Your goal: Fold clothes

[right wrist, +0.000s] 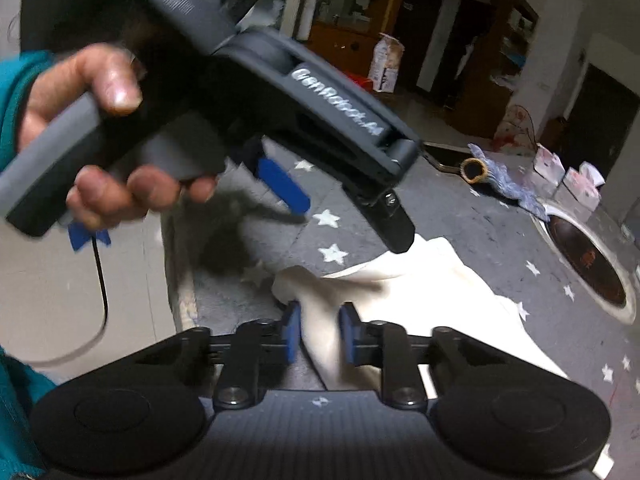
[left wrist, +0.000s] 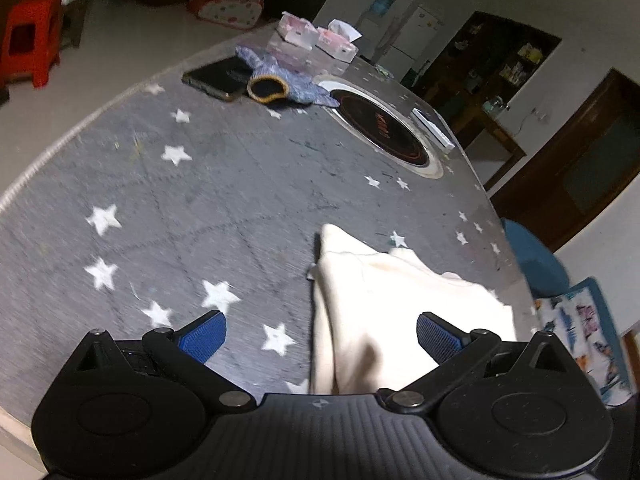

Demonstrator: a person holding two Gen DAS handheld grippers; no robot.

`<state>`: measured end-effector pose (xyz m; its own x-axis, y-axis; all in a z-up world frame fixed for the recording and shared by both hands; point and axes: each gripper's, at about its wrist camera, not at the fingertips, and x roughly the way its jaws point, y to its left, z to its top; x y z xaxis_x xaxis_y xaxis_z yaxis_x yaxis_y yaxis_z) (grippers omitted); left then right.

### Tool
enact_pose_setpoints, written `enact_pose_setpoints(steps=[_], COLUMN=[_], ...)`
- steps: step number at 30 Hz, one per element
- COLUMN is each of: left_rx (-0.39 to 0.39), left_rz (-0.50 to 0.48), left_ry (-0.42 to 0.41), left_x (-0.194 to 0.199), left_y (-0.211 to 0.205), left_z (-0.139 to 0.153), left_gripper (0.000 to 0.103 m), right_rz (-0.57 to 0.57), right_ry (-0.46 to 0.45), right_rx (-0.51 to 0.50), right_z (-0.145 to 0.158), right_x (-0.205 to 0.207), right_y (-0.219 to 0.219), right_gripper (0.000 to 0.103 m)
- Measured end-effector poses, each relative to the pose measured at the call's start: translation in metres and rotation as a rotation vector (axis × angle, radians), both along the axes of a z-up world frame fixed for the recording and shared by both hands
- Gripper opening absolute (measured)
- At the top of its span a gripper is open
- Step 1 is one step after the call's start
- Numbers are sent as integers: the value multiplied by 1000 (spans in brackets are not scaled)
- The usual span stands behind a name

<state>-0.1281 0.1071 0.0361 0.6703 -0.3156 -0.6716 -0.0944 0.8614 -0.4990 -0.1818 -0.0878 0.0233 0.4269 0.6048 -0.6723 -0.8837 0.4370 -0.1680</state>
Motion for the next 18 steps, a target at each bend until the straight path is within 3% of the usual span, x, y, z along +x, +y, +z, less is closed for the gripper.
enact_pose_setpoints(steps=[9,13,16,18], left_rx=[-165,-199,-241,-275], left_rz=[36,26,1,-15], left_ry=[45,49,57,66], left_x=[13,21,29,32], left_y=[-3,-11,-17,-21], left_z=[-7,-9,-13,-18], left_gripper=[103,101,86,70], right_rz=[-74,-101,-110,-112], right_ry=[131,157,162,164], right_rx=[178,230,247,253], right_z=[31,41,42,41], right_x=[24,29,32,33], right_y=[-33,-46,-52,-55], right_gripper=[13,12,12,12])
